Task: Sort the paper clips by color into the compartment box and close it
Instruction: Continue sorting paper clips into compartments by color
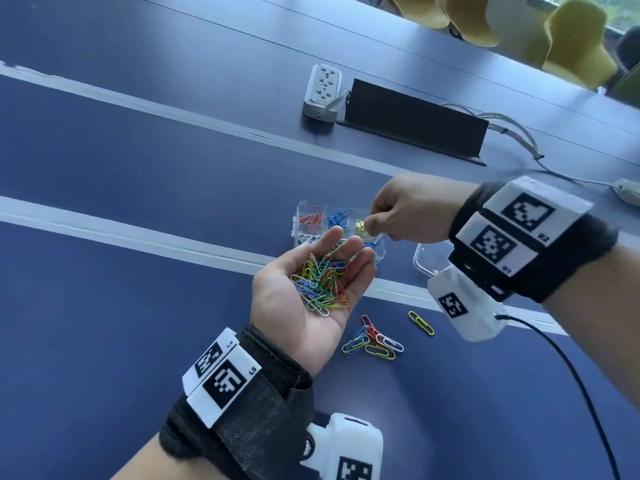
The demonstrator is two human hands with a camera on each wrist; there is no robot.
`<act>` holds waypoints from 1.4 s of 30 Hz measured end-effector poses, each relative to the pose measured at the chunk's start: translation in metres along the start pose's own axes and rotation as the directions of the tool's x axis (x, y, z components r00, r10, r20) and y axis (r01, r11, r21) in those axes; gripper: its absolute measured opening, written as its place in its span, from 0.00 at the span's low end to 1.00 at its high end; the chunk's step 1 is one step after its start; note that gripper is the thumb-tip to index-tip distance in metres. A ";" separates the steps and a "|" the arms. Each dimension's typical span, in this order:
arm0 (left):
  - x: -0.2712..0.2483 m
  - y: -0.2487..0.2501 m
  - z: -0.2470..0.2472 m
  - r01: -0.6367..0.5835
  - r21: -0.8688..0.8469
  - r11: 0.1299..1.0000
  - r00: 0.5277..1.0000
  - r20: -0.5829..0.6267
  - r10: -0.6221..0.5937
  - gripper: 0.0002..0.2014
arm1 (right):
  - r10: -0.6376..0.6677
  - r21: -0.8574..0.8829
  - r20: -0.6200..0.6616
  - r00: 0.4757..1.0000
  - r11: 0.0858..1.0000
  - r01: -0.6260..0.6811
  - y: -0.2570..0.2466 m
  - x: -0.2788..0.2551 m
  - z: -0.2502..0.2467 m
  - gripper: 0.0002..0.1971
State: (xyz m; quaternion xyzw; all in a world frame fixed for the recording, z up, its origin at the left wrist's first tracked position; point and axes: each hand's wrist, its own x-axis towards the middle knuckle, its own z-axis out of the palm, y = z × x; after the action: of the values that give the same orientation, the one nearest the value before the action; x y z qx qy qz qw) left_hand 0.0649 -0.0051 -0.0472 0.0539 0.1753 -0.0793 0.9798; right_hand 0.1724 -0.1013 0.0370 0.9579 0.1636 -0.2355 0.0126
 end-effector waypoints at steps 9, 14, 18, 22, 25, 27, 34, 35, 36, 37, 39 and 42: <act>0.002 0.002 -0.002 -0.020 -0.011 1.000 1.000 -0.019 0.020 0.18 | 0.014 0.207 0.016 1.000 0.978 -0.017 -0.010 -0.001 -0.003 0.08; 0.002 0.003 -0.001 -0.026 -0.013 1.000 0.999 -0.024 0.026 0.18 | 0.016 0.257 -0.006 1.000 0.966 -0.014 -0.008 -0.003 -0.004 0.09; 0.001 0.002 -0.001 -0.029 -0.004 1.000 0.999 -0.022 0.029 0.17 | 0.002 0.342 -0.020 1.000 0.940 0.005 -0.004 -0.004 -0.003 0.10; 0.001 0.003 -0.001 -0.035 -0.004 0.999 0.999 -0.015 0.035 0.17 | -0.030 0.443 -0.006 1.000 0.896 0.030 0.000 -0.007 0.001 0.14; 0.002 0.003 0.000 -0.037 0.002 0.999 0.999 -0.014 0.037 0.17 | -0.043 0.527 0.004 0.999 0.849 0.035 0.002 -0.011 0.003 0.16; 0.001 0.003 -0.001 -0.036 0.010 0.999 0.999 -0.011 0.036 0.16 | -0.014 0.513 -0.044 0.999 0.858 0.035 0.004 -0.012 0.002 0.18; 0.000 0.002 -0.002 -0.030 0.026 0.999 0.999 -0.013 0.030 0.17 | -0.040 0.235 -0.153 0.987 0.969 0.076 0.009 -0.018 0.008 0.20; 0.000 0.002 -0.002 -0.029 0.027 0.999 0.999 -0.014 0.030 0.17 | -0.051 0.243 -0.162 0.986 0.966 0.090 0.009 -0.019 0.008 0.20; 0.000 0.002 -0.002 -0.030 0.029 0.999 0.999 -0.015 0.030 0.17 | -0.067 0.249 -0.161 0.985 0.963 0.107 0.010 -0.019 0.009 0.21; 0.000 0.001 -0.002 -0.030 0.030 0.999 0.999 -0.017 0.031 0.17 | -0.089 0.249 -0.149 0.985 0.960 0.124 0.010 -0.018 0.010 0.21; 0.001 0.001 -0.002 -0.029 0.031 0.999 0.999 -0.018 0.030 0.17 | -0.124 0.236 -0.118 0.985 0.960 0.149 0.013 -0.019 0.012 0.21; 0.001 0.001 -0.003 -0.027 0.036 0.999 1.000 -0.015 0.028 0.16 | -0.101 0.210 -0.183 0.978 0.968 0.139 0.023 -0.019 0.014 0.17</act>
State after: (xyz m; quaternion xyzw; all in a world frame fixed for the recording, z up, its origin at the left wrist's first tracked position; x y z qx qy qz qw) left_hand 0.0649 -0.0041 -0.0501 0.0745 0.1805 -0.0684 0.9784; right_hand 0.1577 -0.1299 0.0321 0.9583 0.1946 -0.1697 -0.1227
